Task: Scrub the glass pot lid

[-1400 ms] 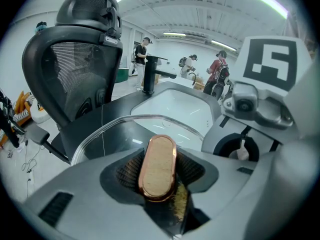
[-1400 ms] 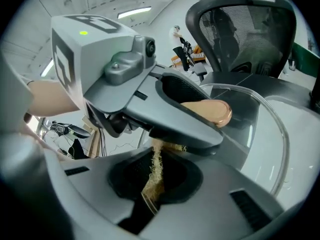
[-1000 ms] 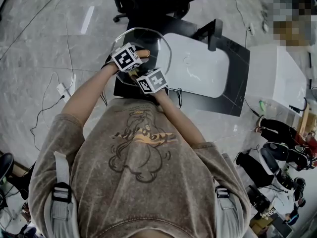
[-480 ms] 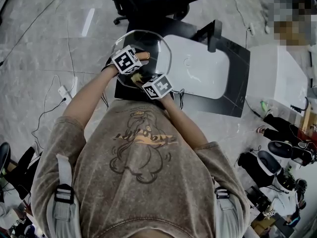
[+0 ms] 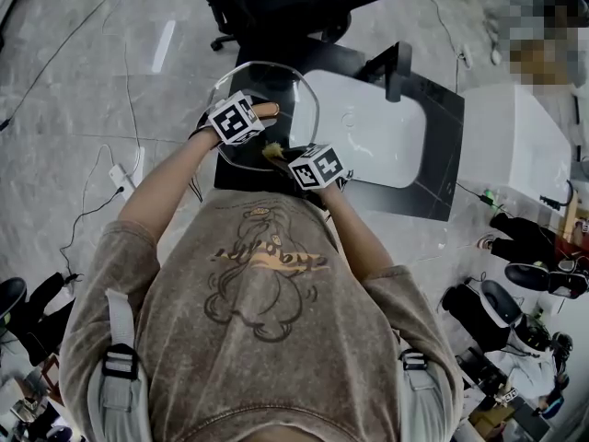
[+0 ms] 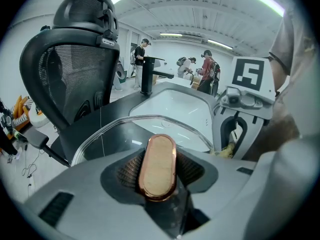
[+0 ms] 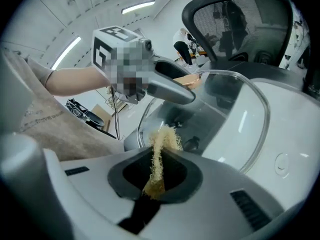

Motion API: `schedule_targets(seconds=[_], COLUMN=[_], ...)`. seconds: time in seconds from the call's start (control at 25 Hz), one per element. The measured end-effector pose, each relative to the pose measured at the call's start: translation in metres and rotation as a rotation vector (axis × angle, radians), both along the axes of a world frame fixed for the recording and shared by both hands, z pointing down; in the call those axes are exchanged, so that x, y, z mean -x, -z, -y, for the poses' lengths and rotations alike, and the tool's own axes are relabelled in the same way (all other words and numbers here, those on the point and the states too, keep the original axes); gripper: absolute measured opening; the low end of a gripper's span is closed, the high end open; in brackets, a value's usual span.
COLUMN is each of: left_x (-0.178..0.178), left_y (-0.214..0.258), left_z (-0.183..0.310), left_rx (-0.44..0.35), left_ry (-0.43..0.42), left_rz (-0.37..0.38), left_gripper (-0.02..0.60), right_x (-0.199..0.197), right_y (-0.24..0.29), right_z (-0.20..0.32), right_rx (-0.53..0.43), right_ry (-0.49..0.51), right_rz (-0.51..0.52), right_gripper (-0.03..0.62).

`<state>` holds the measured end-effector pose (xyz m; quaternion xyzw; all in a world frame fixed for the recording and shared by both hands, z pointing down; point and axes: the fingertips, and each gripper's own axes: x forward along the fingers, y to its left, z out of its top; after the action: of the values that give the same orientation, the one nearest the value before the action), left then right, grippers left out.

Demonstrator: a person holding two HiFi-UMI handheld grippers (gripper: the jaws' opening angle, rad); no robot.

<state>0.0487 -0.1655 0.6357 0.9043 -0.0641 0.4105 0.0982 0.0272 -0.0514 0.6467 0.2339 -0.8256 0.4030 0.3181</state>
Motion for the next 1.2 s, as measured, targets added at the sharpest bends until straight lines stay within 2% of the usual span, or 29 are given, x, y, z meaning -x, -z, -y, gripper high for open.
schedule_targets(seconds=[0.56, 0.88, 1.2], left_x=[0.0, -0.001, 0.0], left_y=[-0.001, -0.002, 0.0], left_z=[-0.001, -0.002, -0.002], left_rx=[-0.01, -0.009, -0.014], left_ry=[-0.001, -0.001, 0.001], left_rz=[-0.011, -0.013, -0.015], left_gripper=[0.192, 0.192, 0.192], right_x=[-0.072, -0.108, -0.115], right_y=[-0.004, -0.008, -0.007], right_z=[0.034, 0.078, 0.116], right_rx=[0.033, 0.041, 0.026], right_ry=[-0.104, -0.254, -0.249], right_rz=[-0.022, -0.01, -0.077], right_gripper=[0.038, 0.038, 0.038])
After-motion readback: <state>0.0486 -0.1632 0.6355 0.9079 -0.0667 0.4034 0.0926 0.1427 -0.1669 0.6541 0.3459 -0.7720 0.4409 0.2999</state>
